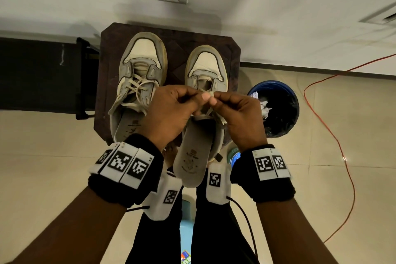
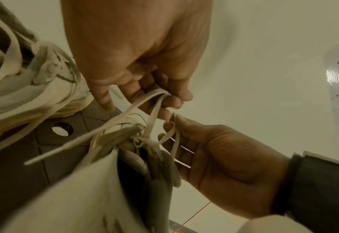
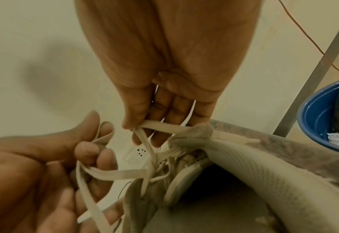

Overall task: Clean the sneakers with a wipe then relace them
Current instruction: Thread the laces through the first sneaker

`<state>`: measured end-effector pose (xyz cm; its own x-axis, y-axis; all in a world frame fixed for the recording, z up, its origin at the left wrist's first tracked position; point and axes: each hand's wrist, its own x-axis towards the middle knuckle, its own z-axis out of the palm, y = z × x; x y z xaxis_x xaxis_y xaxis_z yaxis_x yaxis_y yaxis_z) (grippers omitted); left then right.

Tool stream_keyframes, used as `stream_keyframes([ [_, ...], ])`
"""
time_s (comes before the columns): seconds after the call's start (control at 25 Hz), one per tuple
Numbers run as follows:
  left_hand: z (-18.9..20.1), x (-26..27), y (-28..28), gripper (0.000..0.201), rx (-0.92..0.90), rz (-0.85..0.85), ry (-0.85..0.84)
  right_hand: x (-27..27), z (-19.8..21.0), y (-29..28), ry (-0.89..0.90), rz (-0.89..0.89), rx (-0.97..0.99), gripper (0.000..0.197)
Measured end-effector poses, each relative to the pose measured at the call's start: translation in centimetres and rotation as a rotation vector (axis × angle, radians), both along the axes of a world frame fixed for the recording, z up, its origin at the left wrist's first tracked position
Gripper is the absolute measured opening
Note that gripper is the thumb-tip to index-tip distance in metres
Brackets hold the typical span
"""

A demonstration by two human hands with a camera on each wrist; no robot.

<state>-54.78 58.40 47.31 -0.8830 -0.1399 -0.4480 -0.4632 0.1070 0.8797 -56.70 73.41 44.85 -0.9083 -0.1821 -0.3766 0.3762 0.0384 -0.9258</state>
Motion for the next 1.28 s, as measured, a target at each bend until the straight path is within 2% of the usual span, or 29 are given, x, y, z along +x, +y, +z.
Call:
stream_keyframes([
  [0.16, 0.0, 0.0, 0.3, 0.023, 0.061, -0.135, -0.051, 0.0, 0.0, -0.1, 0.001, 0.048, -0.021, 0.034],
  [0.24, 0.1, -0.1, 0.4, 0.022, 0.112, -0.094, -0.094, 0.1, 0.1, -0.1, -0.024, 0.041, -0.039, 0.033],
  [0.36, -0.1, -0.3, 0.2, 0.039, 0.126, -0.042, -0.190, 0.1, 0.1, 0.0, -0.048, 0.015, -0.049, 0.023],
  [0.52, 0.0, -0.6, 0.0, 0.018, 0.095, -0.050, -0.152, 0.0, 0.6, 0.1, -0.077, 0.107, -0.164, 0.030],
  [0.64, -0.1, -0.6, 0.0, 0.018, 0.125, -0.021, -0.137, -0.2, 0.7, 0.1, -0.095, 0.083, -0.135, 0.017],
  [0.76, 0.1, -0.5, -0.2, 0.017, 0.127, -0.066, -0.137, -0.3, 0.6, 0.2, -0.108, 0.046, -0.071, 0.007],
  [0.88, 0.6, -0.9, -0.8, 0.012, 0.113, -0.165, -0.148, -0.6, 0.5, 0.5, -0.129, 0.065, -0.040, 0.010],
  [1.0, 0.9, -1.4, -1.2, 0.017, 0.150, -0.204, -0.204, -0.9, 0.4, 0.5, -0.141, 0.131, -0.027, 0.015],
  [1.04, 0.9, -1.6, -1.2, 0.012, 0.122, -0.228, -0.210, -0.9, 0.4, 0.6, -0.132, 0.157, 0.003, 0.014],
  [1.12, 1.0, -1.8, -1.1, 0.013, -0.070, -0.309, -0.170, -1.0, 0.3, 0.6, -0.116, 0.202, 0.071, 0.010],
  [1.2, 1.5, -1.9, -0.7, 0.025, -0.401, -0.461, -0.039, -1.0, 0.1, 0.7, -0.122, 0.213, 0.086, 0.007],
  [1.28, 2.2, -2.1, 0.0, 0.041, -0.717, -0.693, 0.096, -1.2, 0.1, 0.7, -0.130, 0.211, 0.057, 0.003],
])
